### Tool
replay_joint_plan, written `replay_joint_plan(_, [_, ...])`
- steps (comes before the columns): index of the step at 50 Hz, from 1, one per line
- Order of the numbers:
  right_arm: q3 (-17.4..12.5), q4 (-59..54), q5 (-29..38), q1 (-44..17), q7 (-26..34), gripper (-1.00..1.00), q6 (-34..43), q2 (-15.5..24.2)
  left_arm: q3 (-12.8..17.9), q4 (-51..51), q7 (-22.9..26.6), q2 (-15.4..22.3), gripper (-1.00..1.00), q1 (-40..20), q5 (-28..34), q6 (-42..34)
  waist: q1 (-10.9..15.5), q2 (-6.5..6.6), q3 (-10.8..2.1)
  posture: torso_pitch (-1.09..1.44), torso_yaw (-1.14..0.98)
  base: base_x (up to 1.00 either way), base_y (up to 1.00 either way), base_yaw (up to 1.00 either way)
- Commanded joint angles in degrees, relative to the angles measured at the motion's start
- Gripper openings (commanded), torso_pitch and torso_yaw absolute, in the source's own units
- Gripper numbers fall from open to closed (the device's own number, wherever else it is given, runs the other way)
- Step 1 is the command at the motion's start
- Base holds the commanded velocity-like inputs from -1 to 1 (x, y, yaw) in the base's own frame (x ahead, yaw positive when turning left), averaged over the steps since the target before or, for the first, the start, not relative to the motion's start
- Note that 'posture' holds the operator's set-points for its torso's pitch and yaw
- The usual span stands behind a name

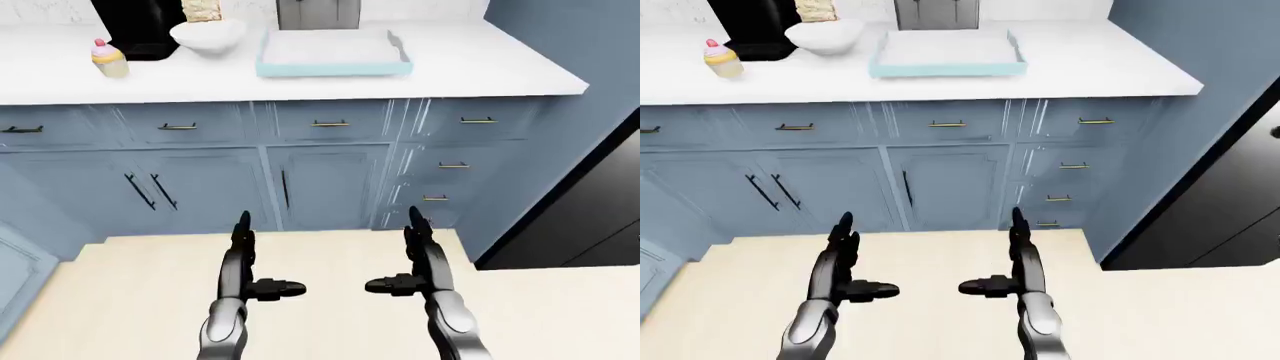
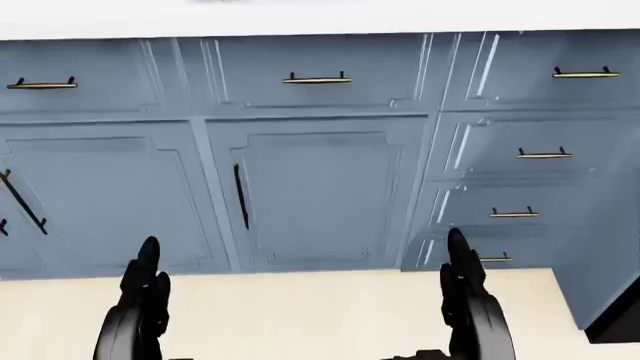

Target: Pick up the bowl with cake and place it on the tray. Pick up the cupcake and place it on the tray.

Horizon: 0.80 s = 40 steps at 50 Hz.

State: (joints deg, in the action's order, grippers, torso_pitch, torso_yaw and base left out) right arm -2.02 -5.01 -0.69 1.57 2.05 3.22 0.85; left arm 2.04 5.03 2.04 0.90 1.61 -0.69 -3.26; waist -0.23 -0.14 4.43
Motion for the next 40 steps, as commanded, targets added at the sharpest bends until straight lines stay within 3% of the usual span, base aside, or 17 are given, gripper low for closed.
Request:
replay_joint_plan(1, [0.52, 5.64, 0.1, -1.02, 0.59, 1.0, -2.56, 0.24, -0.09, -8.65, 1.74, 0.77, 1.0, -0.53, -0.84, 0.61, -0.12, -0.45, -0.05, 0.0, 0.0, 0.0, 0.0, 0.0])
replay_joint_plan(3, [0.46, 6.09, 0.36, -1.01, 0.6, 1.0, -2.04, 0.25, -0.3, -9.08, 1.81, 0.74, 1.0, -0.19, 0.41, 0.67, 0.46, -0.01, -3.53, 0.0, 0.0, 0.0, 0.0, 0.0])
replay_joint_plan(4, [0.4, 5.96, 0.41, -1.11, 0.62, 1.0, -2.04, 0.23, -0.67, -9.61, 2.33, 0.63, 1.0, 0.01, 0.69, 0.46, 0.47, 0.0, -2.93, 0.0, 0.0, 0.0, 0.0, 0.0])
replay_joint_plan(5, [0.66, 7.08, 0.65, -0.87, 0.56, 1.0, -1.16, 0.13, -0.62, -9.61, 1.03, 0.8, 1.0, -0.39, 2.77, 0.83, 0.34, -0.48, -1.02, 0.0, 0.0, 0.0, 0.0, 0.0])
replay_joint_plan(7, [0.73, 7.61, 0.86, -1.17, 0.66, 1.0, -0.62, 0.15, 0.59, -10.61, 1.25, 0.86, 1.0, -1.03, 1.8, -1.03, 0.5, -0.41, -3.96, 0.0, 0.0, 0.0, 0.0, 0.0])
replay_joint_plan(8, [0.49, 7.08, 0.72, -1.36, 0.74, 1.0, -1.06, 0.2, 0.75, -10.76, 1.13, 0.87, 1.0, -1.17, 1.94, -1.01, 0.52, -0.36, -4.3, 0.0, 0.0, 0.0, 0.0, 0.0])
replay_joint_plan(14, [0.02, 9.04, 0.46, -1.35, 0.83, 1.0, 0.27, 0.37, 1.46, -20.4, 1.76, 1.2, 1.0, -0.33, 1.33, -8.36, 0.43, -0.13, -4.64, 0.0, 0.0, 0.0, 0.0, 0.0])
replay_joint_plan(24, [-1.67, 25.72, -1.37, -4.79, 1.11, 1.0, 16.43, 1.34, 4.78, -41.07, 2.96, 3.06, 1.0, -6.86, 0.54, -31.06, 0.46, 0.03, -5.17, 0.0, 0.0, 0.0, 0.0, 0.0])
replay_joint_plan(30, [-2.01, 31.49, -2.59, -5.81, 2.01, 1.0, 20.72, 1.76, 6.76, -46.88, 2.37, 4.0, 1.0, -9.83, -0.36, -37.46, 0.49, 0.02, -5.15, 0.0, 0.0, 0.0, 0.0, 0.0])
replay_joint_plan(31, [-2.2, 31.18, -2.67, -5.75, 2.33, 1.0, 20.16, 1.83, 6.92, -47.45, 2.17, 4.21, 1.0, -10.17, -0.39, -38.03, 0.41, 0.42, -5.9, 0.0, 0.0, 0.0, 0.09, 0.0])
replay_joint_plan(33, [-2.08, 32.4, -2.57, -5.53, 2.55, 1.0, 20.97, 1.83, 7.0, -49.74, 1.95, 4.53, 1.0, -10.85, -0.66, -40.51, 0.08, -0.64, -4.37, 0.0, 0.0, 0.0, 0.4, 0.0])
replay_joint_plan(35, [-2.26, 32.61, -2.74, -5.29, 3.04, 1.0, 20.99, 1.86, 6.15, -51.06, 2.01, 4.51, 1.0, -10.31, -0.35, -41.03, 0.06, -3.09, -3.87, 0.0, 0.0, 0.0, 0.8, 0.0])
replay_joint_plan(36, [-2.55, 31.93, -2.89, -5.28, 3.25, 1.0, 20.33, 1.89, 6.29, -50.77, 2.13, 4.44, 1.0, -10.34, -0.41, -40.79, -0.17, -3.44, -3.99, 0.0, 0.0, 0.0, 0.87, 0.0])
replay_joint_plan(38, [-2.73, 31.99, -3.02, -5.25, 3.43, 1.0, 20.33, 1.93, 6.62, -51.35, 2.24, 4.56, 1.0, -10.75, -0.54, -41.59, -0.33, -3.38, -4.05, 0.0, 0.0, 0.0, 0.86, 0.0])
replay_joint_plan(40, [-2.46, 33.02, -3.01, -5.37, 3.41, 1.0, 21.21, 1.86, 7.07, -51.39, 2.37, 4.63, 1.0, -10.78, -0.76, -41.68, -0.55, -2.53, -3.42, 0.0, 0.0, 0.0, 0.86, 0.0])
